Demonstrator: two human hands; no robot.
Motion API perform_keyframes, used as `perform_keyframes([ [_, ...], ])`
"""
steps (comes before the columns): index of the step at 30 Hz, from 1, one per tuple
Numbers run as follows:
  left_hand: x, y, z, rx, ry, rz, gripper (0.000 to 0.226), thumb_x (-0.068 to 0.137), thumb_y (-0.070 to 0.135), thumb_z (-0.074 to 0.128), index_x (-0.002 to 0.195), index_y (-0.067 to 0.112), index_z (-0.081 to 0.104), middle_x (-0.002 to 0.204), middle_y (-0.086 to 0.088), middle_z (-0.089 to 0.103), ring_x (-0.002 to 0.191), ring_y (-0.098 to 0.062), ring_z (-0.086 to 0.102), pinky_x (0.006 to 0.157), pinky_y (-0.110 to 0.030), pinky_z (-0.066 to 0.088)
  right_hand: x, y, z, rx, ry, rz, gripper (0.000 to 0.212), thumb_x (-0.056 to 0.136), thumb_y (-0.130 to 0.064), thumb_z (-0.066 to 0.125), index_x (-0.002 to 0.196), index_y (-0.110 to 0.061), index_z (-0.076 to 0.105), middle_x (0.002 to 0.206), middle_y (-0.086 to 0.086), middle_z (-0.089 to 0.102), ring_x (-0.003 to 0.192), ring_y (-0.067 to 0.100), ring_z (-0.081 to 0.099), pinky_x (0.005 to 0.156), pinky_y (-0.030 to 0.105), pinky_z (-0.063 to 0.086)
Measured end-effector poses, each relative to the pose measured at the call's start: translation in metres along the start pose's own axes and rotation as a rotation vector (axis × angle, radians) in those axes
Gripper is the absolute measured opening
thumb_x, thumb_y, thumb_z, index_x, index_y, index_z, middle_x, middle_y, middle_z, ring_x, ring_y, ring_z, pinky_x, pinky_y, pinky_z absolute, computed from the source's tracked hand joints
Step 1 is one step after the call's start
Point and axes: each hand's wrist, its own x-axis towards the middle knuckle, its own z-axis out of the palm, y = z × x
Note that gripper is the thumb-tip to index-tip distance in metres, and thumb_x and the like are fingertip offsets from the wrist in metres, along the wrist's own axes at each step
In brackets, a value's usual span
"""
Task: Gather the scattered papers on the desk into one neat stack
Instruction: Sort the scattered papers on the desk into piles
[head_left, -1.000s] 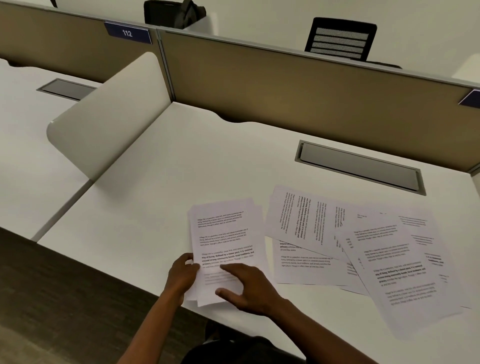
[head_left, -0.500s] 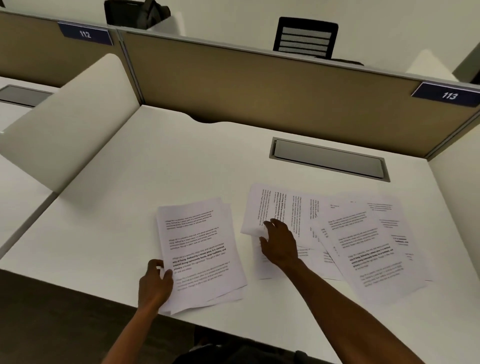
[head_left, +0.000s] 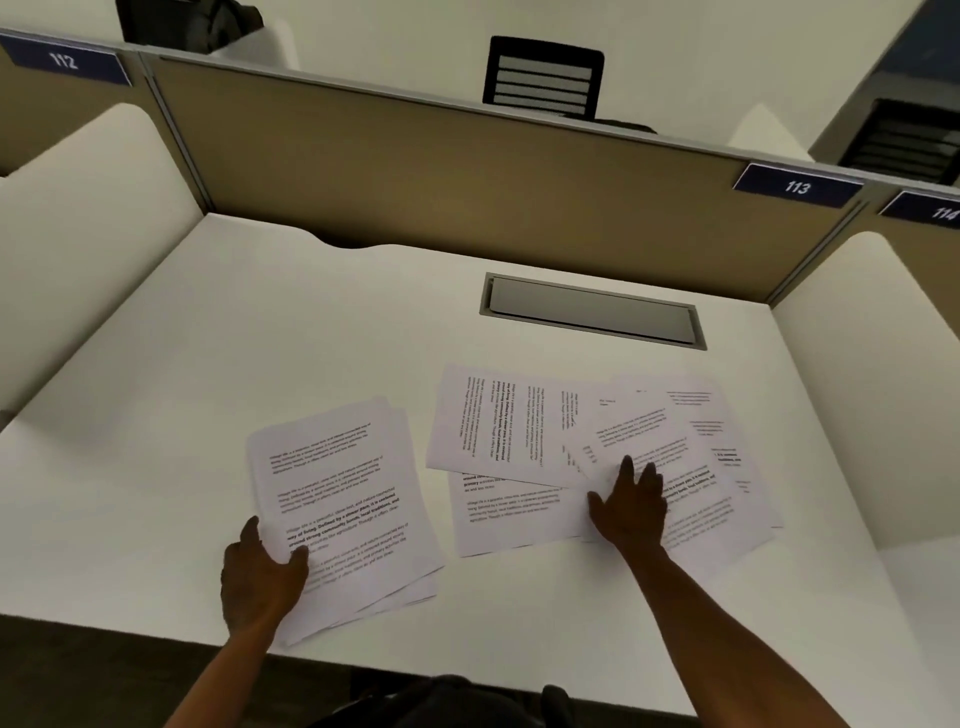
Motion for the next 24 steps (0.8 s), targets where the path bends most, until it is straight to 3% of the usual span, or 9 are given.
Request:
perform_keyframes([
  [6, -0.007, 0.013, 0.008, 0.086, 0.027, -0.032, 0.086, 0.081, 0.032, 0.080, 0.151, 0.012, 0.033, 0.148, -0.027, 0.031, 0.136, -0.050, 0.032, 0.107, -0.065, 0.034, -0.004, 0.011, 0.002, -0.044, -0.049, -0.052, 0.074, 0.096, -0.053, 0.044, 0.154, -0.016, 0.017, 0.156, 0.018, 0.028, 0.141, 0.038, 0.028, 0.110, 0.048, 0.035],
  [11, -0.016, 0.025, 0.013, 0.119, 0.047, 0.011, 0.083, 0.081, 0.032, 0.079, 0.151, 0.014, 0.036, 0.151, -0.025, 0.030, 0.139, -0.048, 0.027, 0.108, -0.064, 0.031, -0.005, 0.015, -0.003, -0.233, 0.049, -0.205, 0.061, 0.097, -0.052, 0.038, 0.145, -0.014, 0.033, 0.130, 0.012, 0.055, 0.115, 0.030, 0.054, 0.090, 0.039, 0.049],
  [14, -0.030, 0.039, 0.023, 0.093, 0.030, 0.094, 0.081, 0.082, 0.029, 0.079, 0.150, 0.015, 0.038, 0.150, -0.025, 0.034, 0.139, -0.047, 0.027, 0.108, -0.065, 0.032, -0.005, 0.016, -0.006, -0.302, 0.135, -0.314, 0.043, 0.100, -0.041, 0.038, 0.129, -0.013, 0.051, 0.110, 0.009, 0.065, 0.096, 0.028, 0.065, 0.078, 0.036, 0.053],
  [18, -0.054, 0.065, 0.041, -0.008, -0.025, 0.217, 0.077, 0.082, 0.026, 0.079, 0.148, 0.018, 0.042, 0.150, -0.020, 0.041, 0.140, -0.042, 0.031, 0.112, -0.060, 0.031, -0.004, 0.018, -0.012, -0.317, 0.189, -0.346, 0.017, 0.094, -0.024, 0.055, 0.099, -0.010, 0.064, 0.080, 0.008, 0.070, 0.067, 0.027, 0.068, 0.060, 0.033, 0.056],
  [21, -0.077, 0.088, 0.060, -0.085, -0.123, 0.330, 0.071, 0.083, 0.026, 0.078, 0.146, 0.019, 0.045, 0.146, -0.011, 0.048, 0.137, -0.032, 0.040, 0.112, -0.049, 0.036, 0.002, 0.020, -0.016, -0.096, 0.226, -0.249, 0.024, 0.097, -0.025, 0.045, 0.106, -0.011, 0.062, 0.086, 0.010, 0.071, 0.075, 0.028, 0.068, 0.067, 0.034, 0.056],
  [24, -0.098, 0.115, 0.079, -0.190, -0.265, 0.405, 0.060, 0.083, 0.030, 0.079, 0.137, 0.024, 0.054, 0.129, -0.001, 0.060, 0.115, -0.017, 0.057, 0.097, -0.034, 0.049, 0.004, 0.024, -0.023, 0.239, 0.334, -0.122, 0.024, 0.095, -0.021, 0.053, 0.108, -0.006, 0.066, 0.084, 0.017, 0.072, 0.077, 0.035, 0.068, 0.068, 0.036, 0.054],
])
